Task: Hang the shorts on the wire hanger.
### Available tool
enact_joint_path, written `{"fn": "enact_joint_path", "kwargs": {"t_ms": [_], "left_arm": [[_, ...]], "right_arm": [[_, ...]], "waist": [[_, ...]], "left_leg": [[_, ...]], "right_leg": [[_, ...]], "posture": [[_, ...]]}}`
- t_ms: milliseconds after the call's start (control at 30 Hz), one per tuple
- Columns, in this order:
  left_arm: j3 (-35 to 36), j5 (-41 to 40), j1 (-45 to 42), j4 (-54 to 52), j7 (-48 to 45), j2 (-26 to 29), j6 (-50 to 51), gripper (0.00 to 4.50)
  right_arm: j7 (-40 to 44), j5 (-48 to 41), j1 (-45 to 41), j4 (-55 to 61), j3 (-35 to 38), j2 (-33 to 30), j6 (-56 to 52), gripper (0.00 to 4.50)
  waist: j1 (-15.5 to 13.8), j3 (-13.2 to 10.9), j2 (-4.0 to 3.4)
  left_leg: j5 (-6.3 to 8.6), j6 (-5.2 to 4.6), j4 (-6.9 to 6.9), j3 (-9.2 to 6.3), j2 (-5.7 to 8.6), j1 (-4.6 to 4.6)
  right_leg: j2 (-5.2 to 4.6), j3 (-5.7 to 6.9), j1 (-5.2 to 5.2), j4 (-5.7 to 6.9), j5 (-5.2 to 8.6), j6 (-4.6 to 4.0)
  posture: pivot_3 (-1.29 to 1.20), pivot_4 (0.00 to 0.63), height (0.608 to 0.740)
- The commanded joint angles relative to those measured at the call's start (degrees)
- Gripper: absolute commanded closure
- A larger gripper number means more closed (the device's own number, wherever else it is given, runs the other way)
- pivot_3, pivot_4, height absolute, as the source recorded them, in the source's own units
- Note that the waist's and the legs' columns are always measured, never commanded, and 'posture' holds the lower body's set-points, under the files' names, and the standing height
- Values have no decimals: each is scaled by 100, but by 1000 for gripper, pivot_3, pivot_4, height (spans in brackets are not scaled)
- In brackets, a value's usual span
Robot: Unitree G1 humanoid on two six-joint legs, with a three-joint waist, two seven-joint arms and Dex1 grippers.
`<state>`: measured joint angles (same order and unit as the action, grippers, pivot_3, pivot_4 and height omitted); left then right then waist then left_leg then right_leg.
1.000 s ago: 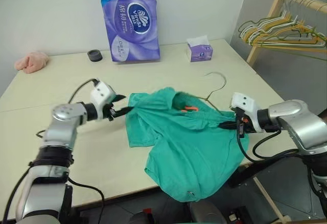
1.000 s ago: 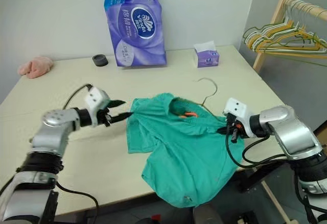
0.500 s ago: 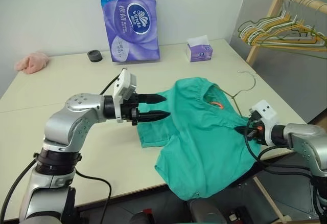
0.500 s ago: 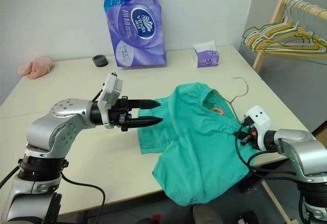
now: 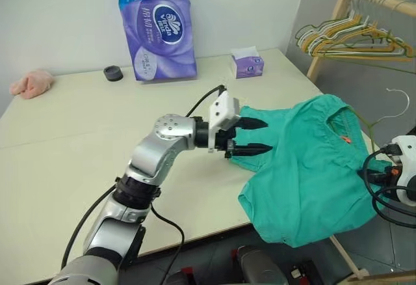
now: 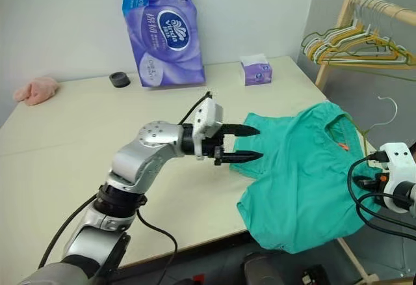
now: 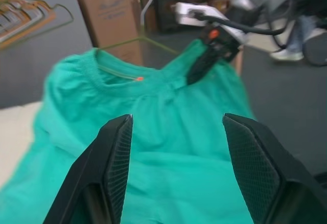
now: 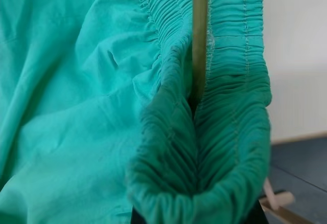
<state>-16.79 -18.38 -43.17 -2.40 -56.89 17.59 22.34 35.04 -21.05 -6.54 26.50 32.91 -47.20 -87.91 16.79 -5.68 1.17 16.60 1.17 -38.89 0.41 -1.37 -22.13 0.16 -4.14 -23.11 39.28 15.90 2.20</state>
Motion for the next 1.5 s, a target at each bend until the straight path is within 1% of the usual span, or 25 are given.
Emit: {"fn": "enact_joint_path", "kwargs": {"t_ms": [33, 67, 133, 200, 300, 367, 467, 533, 600, 700, 933, 1033, 1167, 1300, 1367, 1500], "left_arm": [[-93, 391, -310, 175, 508, -396, -326, 1544], [-128, 545, -372, 293, 702, -554, -445, 1544], [-414, 1022, -512, 502, 1016, -849, -887, 1544], [-514, 1225, -621, 673, 1259, -1139, -1019, 1544], [-360, 1076, -865, 892, 1539, -1731, -833, 1544], [-61, 853, -1096, 1114, 1778, -2129, -689, 1544], [356, 472, -1389, 1364, 1884, -2486, -442, 1544], [566, 219, -1568, 1436, 1865, -2607, -244, 1544], [661, 103, -1724, 1490, 1873, -2652, -163, 1544], [599, 128, -1859, 1552, 1740, -2614, -241, 1544], [455, 199, -2308, 1693, 1301, -2522, -385, 1544], [413, 211, -2433, 1790, 1101, -2499, -483, 1544], [399, 247, -2532, 1901, 965, -2490, -609, 1544], [388, 265, -2579, 1975, 875, -2492, -729, 1544], [380, 283, -2580, 1990, 858, -2506, -774, 1544], [387, 296, -2570, 2001, 846, -2534, -827, 1544]], "right_arm": [[-276, 183, -278, -134, 378, -292, 104, 4500], [-354, 230, -339, -226, 390, -367, 128, 4500], [-495, 312, -570, -470, 444, -523, 110, 4500], [-596, 349, -784, -660, 466, -606, 72, 4500], [-870, 496, -1247, -1159, 444, -735, 205, 4500], [-1074, 621, -1601, -1550, 391, -852, 413, 4500], [-1240, 694, -2008, -1952, 262, -995, 620, 4500], [-1365, 750, -2258, -2185, 197, -1063, 739, 4500], [-1366, 776, -2367, -2400, 83, -1189, 916, 4500], [-1370, 765, -2589, -2797, -41, -1326, 1073, 4500], [-1469, 875, -3402, -4050, -512, -1750, 1559, 4500], [-1470, 918, -3753, -4466, -732, -1827, 1660, 4500], [-1422, 947, -4292, -5123, -1067, -1920, 1633, 4500], [-1404, 1046, -5100, -6323, -1451, -2010, 1542, 4500], [-1410, 1142, -5435, -6829, -1635, -2023, 1668, 4500], [-1200, 1284, -5755, -7425, -2008, -2019, 1822, 4500]], "waist": [[48, 0, -4], [64, 0, -5], [97, 0, -5], [114, 0, -5], [155, -6, -8], [164, -13, -17], [212, -19, -31], [239, -26, -42], [268, -34, -55], [318, -39, -62], [392, -49, -77], [432, -50, -77], [534, -54, -78], [608, -63, -80], [632, -69, -79], [688, -83, -85]], "left_leg": [[0, 0, 1, 0, 0, 0], [0, -1, 5, 1, 0, -2], [1, -2, 7, 1, -1, -4], [2, -3, 8, 6, 3, -3], [2, -4, 10, 7, 4, -3], [2, -4, 11, 9, 10, -4], [5, -8, 20, 7, 51, -8], [5, -9, 24, 8, 53, -16], [5, -9, 27, 12, 54, -11], [5, -9, 39, 20, 59, -2], [4, -10, 68, 46, 78, 20], [4, -10, 87, 75, 76, 42], [5, -9, 97, 105, 72, 55], [7, -13, 100, 133, 75, 65], [14, -24, 102, 137, 73, 67], [15, -26, 103, 139, 73, 67]], "right_leg": [[0, 1, 2, -8, 0, 0], [-1, 0, 3, -16, 0, 1], [-1, 0, 6, -24, -1, 1], [-3, -6, 6, -26, -2, 3], [-2, -6, 6, -27, -1, 4], [-2, -6, 6, -29, -1, 5], [-12, -9, 6, -30, 6, 15], [-12, -11, 6, -30, 8, 19], [-12, -11, 6, -30, 9, 19], [-16, -14, 6, -31, 12, 24], [-38, -37, 9, -37, 20, 39], [-32, -85, 10, -37, 21, 40], [-31, -111, 9, -37, 24, 45], [-35, -140, 9, -40, 29, 54], [-36, -143, 9, -41, 29, 54], [-36, -147, 9, -43, 30, 56]], "posture": [[-403, 94, 740], [-403, 94, 740], [-402, 94, 740], [-402, 95, 740], [-402, 96, 740], [-399, 97, 740], [-398, 96, 740], [-398, 96, 740], [-398, 95, 740], [-398, 95, 740], [-398, 98, 740], [-400, 98, 740], [-410, 101, 740], [-411, 107, 740], [-405, 110, 740], [-405, 110, 740]]}}
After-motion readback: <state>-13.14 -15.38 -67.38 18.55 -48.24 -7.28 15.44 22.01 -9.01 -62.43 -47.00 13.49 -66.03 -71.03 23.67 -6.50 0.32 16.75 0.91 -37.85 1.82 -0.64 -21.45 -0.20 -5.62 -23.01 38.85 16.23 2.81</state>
